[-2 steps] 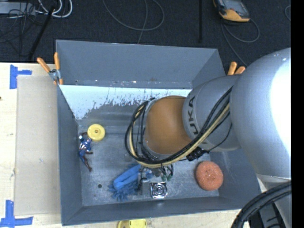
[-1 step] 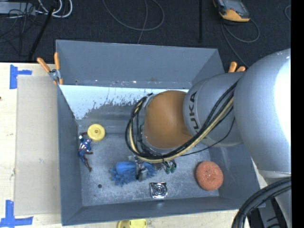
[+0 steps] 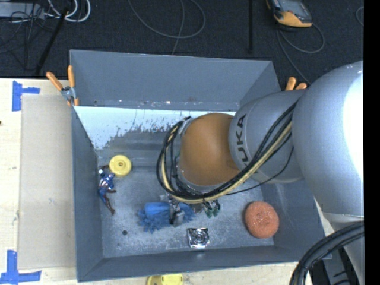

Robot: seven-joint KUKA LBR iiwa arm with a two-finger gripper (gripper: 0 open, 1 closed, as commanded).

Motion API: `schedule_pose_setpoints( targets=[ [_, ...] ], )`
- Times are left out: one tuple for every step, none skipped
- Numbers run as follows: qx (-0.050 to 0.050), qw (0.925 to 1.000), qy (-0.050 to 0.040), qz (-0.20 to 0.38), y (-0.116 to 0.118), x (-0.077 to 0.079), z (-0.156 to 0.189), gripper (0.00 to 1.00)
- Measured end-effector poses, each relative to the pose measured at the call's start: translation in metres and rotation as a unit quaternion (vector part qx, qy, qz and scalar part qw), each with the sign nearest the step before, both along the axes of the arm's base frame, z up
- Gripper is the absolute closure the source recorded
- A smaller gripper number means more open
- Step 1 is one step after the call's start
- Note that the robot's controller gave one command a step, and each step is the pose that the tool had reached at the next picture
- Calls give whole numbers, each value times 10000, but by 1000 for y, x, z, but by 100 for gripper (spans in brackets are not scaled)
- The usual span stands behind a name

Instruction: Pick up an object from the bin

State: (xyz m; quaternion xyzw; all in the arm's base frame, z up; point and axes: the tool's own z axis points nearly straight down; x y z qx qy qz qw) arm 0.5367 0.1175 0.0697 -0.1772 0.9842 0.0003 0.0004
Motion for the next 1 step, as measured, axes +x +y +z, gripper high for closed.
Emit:
schedule_pose_setpoints(
  targets=[
    [8,10000,-43,39,9,3,192,100]
  ],
)
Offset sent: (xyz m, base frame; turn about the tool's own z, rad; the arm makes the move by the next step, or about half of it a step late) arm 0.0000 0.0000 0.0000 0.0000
